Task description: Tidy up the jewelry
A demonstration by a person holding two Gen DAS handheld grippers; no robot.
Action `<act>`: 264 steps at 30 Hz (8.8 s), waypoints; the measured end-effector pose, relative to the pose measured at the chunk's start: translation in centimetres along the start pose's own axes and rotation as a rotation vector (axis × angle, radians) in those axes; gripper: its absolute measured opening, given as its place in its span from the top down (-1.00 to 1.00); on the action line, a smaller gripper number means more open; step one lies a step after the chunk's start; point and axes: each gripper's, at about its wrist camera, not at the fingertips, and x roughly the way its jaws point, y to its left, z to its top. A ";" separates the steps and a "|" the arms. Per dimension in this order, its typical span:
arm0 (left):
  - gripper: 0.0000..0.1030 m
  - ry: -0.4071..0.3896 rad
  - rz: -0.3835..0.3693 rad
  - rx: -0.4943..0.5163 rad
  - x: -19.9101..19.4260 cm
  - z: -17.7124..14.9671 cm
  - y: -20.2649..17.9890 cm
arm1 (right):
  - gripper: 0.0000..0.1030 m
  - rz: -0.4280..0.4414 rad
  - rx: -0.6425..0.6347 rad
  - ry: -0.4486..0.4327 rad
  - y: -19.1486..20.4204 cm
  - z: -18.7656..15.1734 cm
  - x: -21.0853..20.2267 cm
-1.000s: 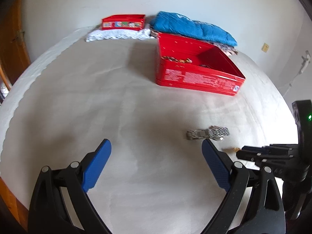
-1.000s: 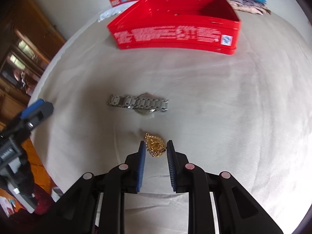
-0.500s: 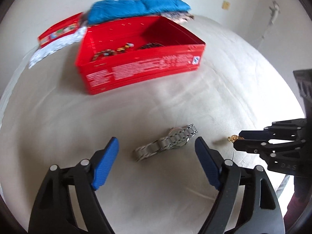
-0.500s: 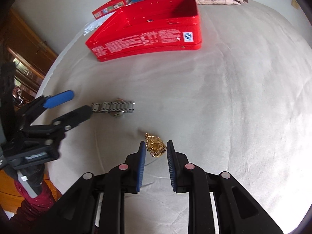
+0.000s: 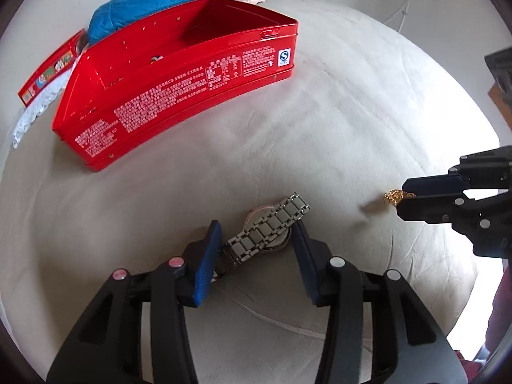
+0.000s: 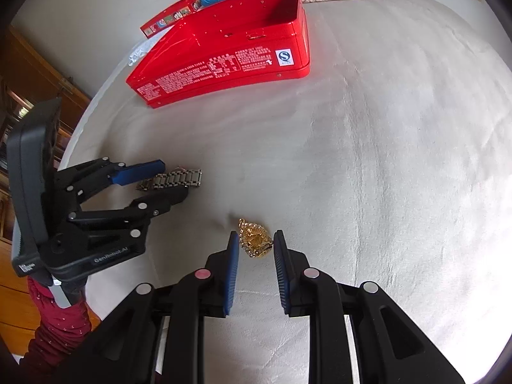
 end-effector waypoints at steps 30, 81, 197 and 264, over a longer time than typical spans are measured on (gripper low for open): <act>-0.08 0.037 0.103 -0.230 -0.2 0.3 3.4 | 0.42 0.001 -0.047 0.084 2.1 0.8 2.1; 0.73 -0.384 0.034 -0.377 -13.1 5.9 6.6 | 0.69 0.074 -0.077 -0.211 4.2 11.6 -6.4; -0.87 -0.320 0.368 -0.495 -6.9 5.7 11.8 | -0.92 -0.154 -0.071 -0.322 2.6 13.7 -1.2; -0.87 -0.293 0.342 -0.471 -5.4 6.0 11.6 | -0.92 -0.148 -0.102 -0.307 3.4 13.2 -0.5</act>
